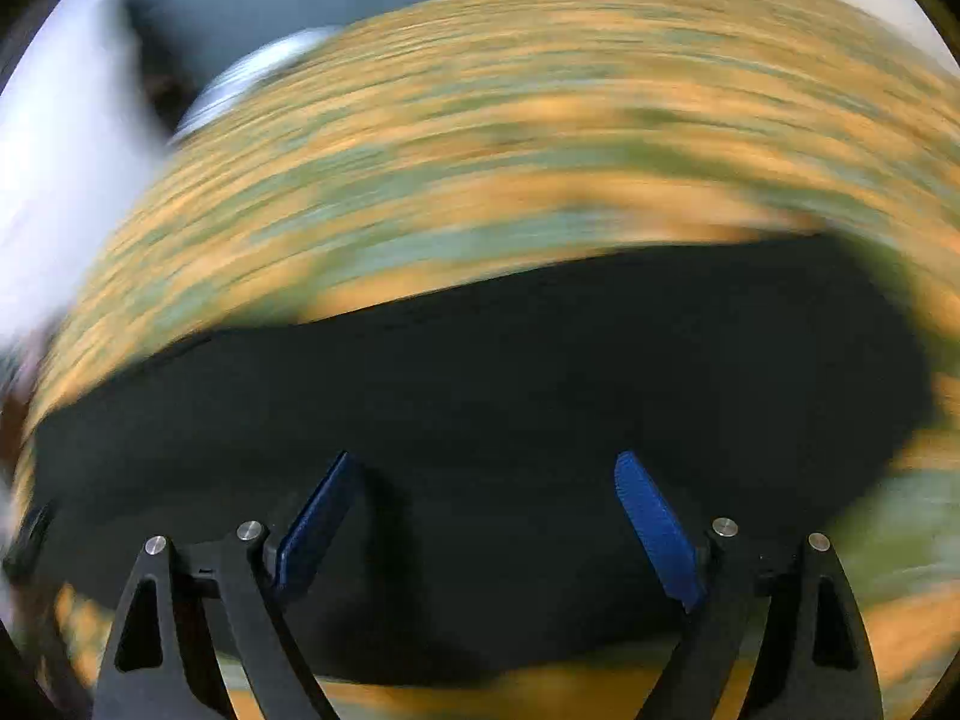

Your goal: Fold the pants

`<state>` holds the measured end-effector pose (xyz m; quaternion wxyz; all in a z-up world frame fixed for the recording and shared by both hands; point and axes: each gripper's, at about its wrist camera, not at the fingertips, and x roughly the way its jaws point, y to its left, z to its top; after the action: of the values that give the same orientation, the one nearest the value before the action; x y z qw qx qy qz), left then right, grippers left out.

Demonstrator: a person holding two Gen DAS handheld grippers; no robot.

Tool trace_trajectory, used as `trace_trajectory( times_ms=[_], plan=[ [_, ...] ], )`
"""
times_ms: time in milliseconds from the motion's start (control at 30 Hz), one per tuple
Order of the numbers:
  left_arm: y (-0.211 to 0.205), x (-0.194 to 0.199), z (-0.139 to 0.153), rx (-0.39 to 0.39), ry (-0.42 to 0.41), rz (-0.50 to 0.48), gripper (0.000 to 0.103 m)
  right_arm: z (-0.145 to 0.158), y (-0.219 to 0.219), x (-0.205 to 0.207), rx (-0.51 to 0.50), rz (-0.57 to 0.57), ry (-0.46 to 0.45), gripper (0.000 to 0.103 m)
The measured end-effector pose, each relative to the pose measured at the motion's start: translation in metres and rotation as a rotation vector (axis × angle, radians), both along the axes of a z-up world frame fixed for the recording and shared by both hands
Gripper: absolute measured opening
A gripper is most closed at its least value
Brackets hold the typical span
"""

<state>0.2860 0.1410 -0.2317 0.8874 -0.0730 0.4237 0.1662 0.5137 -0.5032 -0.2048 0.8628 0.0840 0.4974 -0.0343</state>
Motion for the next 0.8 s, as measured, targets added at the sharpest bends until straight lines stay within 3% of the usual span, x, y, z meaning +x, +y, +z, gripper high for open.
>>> trace_trajectory(
  times_ms=[67, 133, 233, 367, 433, 467, 533, 633, 733, 800],
  plan=[
    [-0.002, 0.0, -0.001, 0.01, -0.002, 0.003, 0.103, 0.016, -0.05, -0.007, -0.055, -0.174, -0.013, 0.087],
    [-0.004, 0.001, -0.002, 0.026, -0.002, 0.007, 0.103, 0.034, -0.061, -0.009, -0.048, -0.169, -0.064, 0.088],
    [-0.005, 0.001, -0.003, 0.035, -0.002, 0.008, 0.103, 0.047, -0.014, -0.003, 0.03, 0.07, -0.111, 0.088],
    [-0.004, 0.001, -0.002, 0.036, 0.0, 0.008, 0.103, 0.032, 0.121, -0.002, 0.224, 0.513, -0.079, 0.088],
    [-0.004, 0.001, -0.002, 0.036, 0.0, 0.008, 0.103, 0.021, 0.167, -0.008, 0.219, 0.639, -0.061, 0.088],
    [-0.004, 0.001, -0.002, 0.036, 0.0, 0.008, 0.103, 0.012, 0.187, -0.008, 0.167, 0.7, -0.034, 0.088],
    [-0.004, 0.001, -0.002, 0.036, 0.0, 0.008, 0.103, -0.003, 0.193, -0.004, 0.099, 0.723, 0.002, 0.088],
    [-0.004, 0.0, -0.002, 0.035, -0.003, 0.008, 0.103, -0.013, 0.141, 0.011, -0.03, 0.628, 0.026, 0.088],
    [-0.004, 0.0, -0.003, 0.034, -0.008, 0.008, 0.103, -0.012, 0.04, 0.044, -0.192, 0.304, 0.078, 0.088],
    [-0.004, -0.001, -0.004, 0.034, -0.01, 0.009, 0.102, 0.001, -0.03, 0.055, -0.213, 0.056, 0.101, 0.089]
  ],
)
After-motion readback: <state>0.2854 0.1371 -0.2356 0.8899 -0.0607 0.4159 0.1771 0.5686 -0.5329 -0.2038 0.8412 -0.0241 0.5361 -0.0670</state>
